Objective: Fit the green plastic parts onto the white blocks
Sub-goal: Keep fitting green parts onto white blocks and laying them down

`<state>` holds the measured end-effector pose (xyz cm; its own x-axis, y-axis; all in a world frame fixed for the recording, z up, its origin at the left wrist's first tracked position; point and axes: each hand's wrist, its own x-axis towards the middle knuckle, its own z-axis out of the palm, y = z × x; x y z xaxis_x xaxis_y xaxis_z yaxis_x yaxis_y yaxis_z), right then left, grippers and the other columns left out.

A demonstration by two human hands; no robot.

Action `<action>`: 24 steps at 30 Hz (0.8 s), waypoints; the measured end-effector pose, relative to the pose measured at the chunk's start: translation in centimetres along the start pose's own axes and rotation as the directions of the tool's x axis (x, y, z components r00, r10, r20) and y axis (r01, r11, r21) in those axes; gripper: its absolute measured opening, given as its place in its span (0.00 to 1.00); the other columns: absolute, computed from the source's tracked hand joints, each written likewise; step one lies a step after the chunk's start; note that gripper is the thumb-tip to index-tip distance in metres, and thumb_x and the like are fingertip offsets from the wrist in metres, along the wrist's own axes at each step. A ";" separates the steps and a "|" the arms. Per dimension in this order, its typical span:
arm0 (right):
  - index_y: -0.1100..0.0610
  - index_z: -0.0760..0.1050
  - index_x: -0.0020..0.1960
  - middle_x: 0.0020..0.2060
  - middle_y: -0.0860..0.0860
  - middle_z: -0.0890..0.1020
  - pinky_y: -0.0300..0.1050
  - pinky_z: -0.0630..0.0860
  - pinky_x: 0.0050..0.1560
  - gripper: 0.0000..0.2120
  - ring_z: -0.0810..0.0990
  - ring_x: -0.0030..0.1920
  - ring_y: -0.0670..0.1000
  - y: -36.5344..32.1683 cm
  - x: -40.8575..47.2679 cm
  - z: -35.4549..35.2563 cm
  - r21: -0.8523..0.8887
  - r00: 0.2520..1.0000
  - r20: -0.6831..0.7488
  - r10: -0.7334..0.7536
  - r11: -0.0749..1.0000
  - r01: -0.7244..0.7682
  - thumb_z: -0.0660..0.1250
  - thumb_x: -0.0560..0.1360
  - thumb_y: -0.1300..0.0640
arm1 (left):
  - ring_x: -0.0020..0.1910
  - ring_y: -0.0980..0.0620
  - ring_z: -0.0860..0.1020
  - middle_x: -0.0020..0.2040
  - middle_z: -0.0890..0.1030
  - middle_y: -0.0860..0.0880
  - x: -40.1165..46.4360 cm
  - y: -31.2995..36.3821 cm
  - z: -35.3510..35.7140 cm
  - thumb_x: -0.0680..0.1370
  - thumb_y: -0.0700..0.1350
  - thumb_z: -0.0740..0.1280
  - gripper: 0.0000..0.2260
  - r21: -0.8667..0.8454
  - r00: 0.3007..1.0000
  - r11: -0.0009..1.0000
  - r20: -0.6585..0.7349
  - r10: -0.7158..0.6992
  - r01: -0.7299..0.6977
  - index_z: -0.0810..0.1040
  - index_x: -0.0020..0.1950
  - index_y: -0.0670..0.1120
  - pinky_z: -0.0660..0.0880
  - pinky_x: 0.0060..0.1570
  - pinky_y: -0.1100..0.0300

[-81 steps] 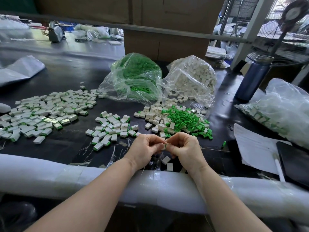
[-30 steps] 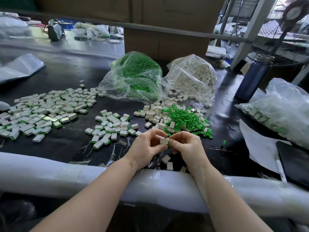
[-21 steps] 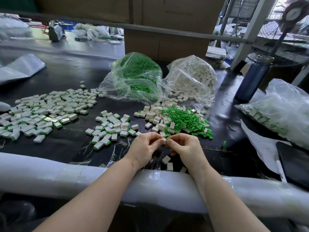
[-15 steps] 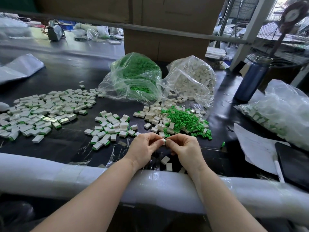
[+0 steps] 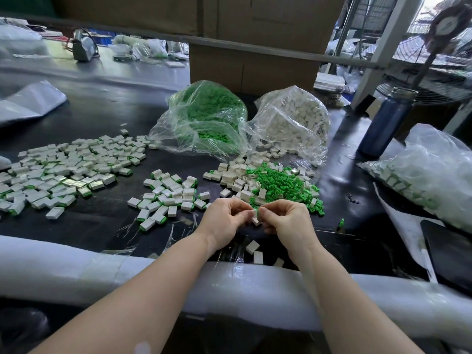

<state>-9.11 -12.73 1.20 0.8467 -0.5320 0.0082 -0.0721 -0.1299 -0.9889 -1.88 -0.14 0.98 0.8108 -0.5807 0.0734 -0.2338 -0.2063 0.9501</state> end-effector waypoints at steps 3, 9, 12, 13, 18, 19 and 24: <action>0.58 0.79 0.36 0.27 0.52 0.79 0.41 0.77 0.30 0.07 0.76 0.27 0.45 0.3 -0.2 0.1 0.026 0.999 -0.022 -0.033 0.999 0.034 0.70 0.72 0.66 | 0.42 0.52 0.80 0.41 0.83 0.46 -0.1 -0.2 0.2 0.75 0.40 0.68 0.03 0.013 0.998 0.999 -0.050 0.031 -0.031 0.82 0.46 0.44 0.75 0.48 0.62; 0.56 0.78 0.35 0.27 0.52 0.79 0.38 0.75 0.29 0.08 0.75 0.26 0.43 0.6 -0.5 0.6 -0.027 0.996 -0.050 -0.079 0.997 0.078 0.69 0.73 0.64 | 0.40 0.55 0.79 0.38 0.81 0.50 -0.2 -0.6 0.5 0.76 0.39 0.67 0.04 -0.031 0.996 0.998 -0.081 0.045 -0.048 0.81 0.44 0.46 0.75 0.47 0.64; 0.57 0.78 0.35 0.27 0.52 0.80 0.36 0.74 0.28 0.09 0.75 0.26 0.43 0.5 -0.6 0.8 -0.031 0.997 -0.045 -0.060 0.998 0.058 0.68 0.74 0.64 | 0.35 0.61 0.77 0.34 0.80 0.54 -0.2 -0.5 0.7 0.76 0.37 0.66 0.07 -0.082 0.997 0.996 -0.065 0.030 -0.035 0.80 0.42 0.47 0.74 0.42 0.71; 0.58 0.77 0.35 0.27 0.52 0.80 0.35 0.73 0.27 0.09 0.75 0.25 0.42 0.4 -0.6 0.8 -0.035 0.998 -0.037 -0.054 0.998 0.052 0.68 0.74 0.65 | 0.33 0.63 0.77 0.33 0.80 0.55 -0.2 -0.5 0.7 0.76 0.37 0.66 0.08 -0.094 0.998 0.995 -0.060 0.025 -0.030 0.80 0.41 0.48 0.74 0.41 0.72; 0.59 0.77 0.35 0.25 0.50 0.77 0.35 0.70 0.27 0.09 0.72 0.25 0.43 0.5 -0.7 0.6 -0.112 0.999 0.002 -0.043 0.993 0.043 0.68 0.73 0.65 | 0.35 0.63 0.76 0.31 0.79 0.60 -0.3 -0.8 0.6 0.76 0.38 0.68 0.05 0.028 0.998 0.998 -0.024 0.053 -0.052 0.83 0.44 0.42 0.74 0.45 0.68; 0.60 0.78 0.35 0.25 0.51 0.77 0.36 0.70 0.27 0.08 0.72 0.25 0.44 0.5 -0.7 0.6 -0.135 0.999 0.011 -0.046 0.990 0.047 0.68 0.73 0.64 | 0.36 0.61 0.77 0.33 0.80 0.60 -0.3 -0.8 0.5 0.75 0.38 0.68 0.05 0.036 0.998 0.998 -0.018 0.053 -0.053 0.83 0.45 0.42 0.74 0.46 0.67; 0.58 0.76 0.37 0.31 0.54 0.79 0.47 0.75 0.37 0.07 0.76 0.33 0.51 0.4 -0.6 0.8 -0.118 0.996 -0.001 -0.089 0.989 0.089 0.67 0.74 0.64 | 0.42 0.52 0.80 0.38 0.82 0.51 -0.5 -0.5 0.6 0.76 0.37 0.67 0.05 0.024 0.997 0.998 -0.048 0.062 -0.061 0.83 0.47 0.41 0.77 0.51 0.58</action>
<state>-9.28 -11.79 0.66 0.8491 -0.5193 0.0967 -0.0582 -0.2739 -0.9600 -2.50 -0.24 0.24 0.8195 -0.5540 0.1469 -0.2956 -0.1889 0.9365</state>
